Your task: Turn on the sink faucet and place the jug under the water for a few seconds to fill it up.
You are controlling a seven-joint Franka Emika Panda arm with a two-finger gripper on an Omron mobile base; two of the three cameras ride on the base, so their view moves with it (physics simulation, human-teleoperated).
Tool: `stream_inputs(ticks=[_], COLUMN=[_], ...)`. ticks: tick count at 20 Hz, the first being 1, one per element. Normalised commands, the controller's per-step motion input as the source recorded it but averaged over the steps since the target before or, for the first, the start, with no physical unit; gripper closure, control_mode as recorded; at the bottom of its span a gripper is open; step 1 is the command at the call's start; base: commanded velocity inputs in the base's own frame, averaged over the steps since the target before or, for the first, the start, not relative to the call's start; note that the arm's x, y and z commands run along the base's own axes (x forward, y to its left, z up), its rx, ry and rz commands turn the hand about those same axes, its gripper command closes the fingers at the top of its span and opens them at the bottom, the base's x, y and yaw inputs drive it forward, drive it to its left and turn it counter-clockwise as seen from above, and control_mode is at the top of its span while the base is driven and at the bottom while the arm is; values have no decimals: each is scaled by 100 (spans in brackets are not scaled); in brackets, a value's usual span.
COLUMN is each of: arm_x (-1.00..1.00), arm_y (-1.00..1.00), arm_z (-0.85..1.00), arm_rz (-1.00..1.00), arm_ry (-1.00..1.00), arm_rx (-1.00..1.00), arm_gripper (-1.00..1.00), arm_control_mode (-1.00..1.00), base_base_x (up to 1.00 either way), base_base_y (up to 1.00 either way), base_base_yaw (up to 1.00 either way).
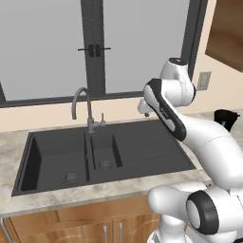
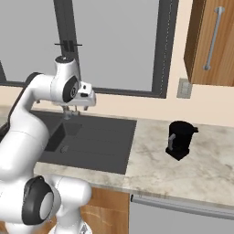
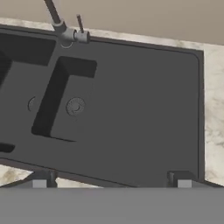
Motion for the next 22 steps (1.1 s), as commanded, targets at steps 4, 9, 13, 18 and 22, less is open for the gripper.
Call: stream_inputs(ticks=[4, 9, 13, 18, 22], arm_x=[67, 82, 77, 61, 58], arm_y=[0, 0, 15, 42, 43], arm_z=[-71, -54, -11, -13, -21], arm_rz=[45, 49, 37, 17, 9], arm_ry=[-42, -32, -23, -28, -23], arm_rx=[21, 21, 8, 3, 0], arm_gripper=[-100, -100, -100, -100, -100], arm_control_mode=[-100, -100, -100, -100, -100], base_base_x=[0, 0, 0, 0, 0], base_base_y=[0, 0, 0, 0, 0], base_base_yaw=[0, 0, 0, 0, 0])
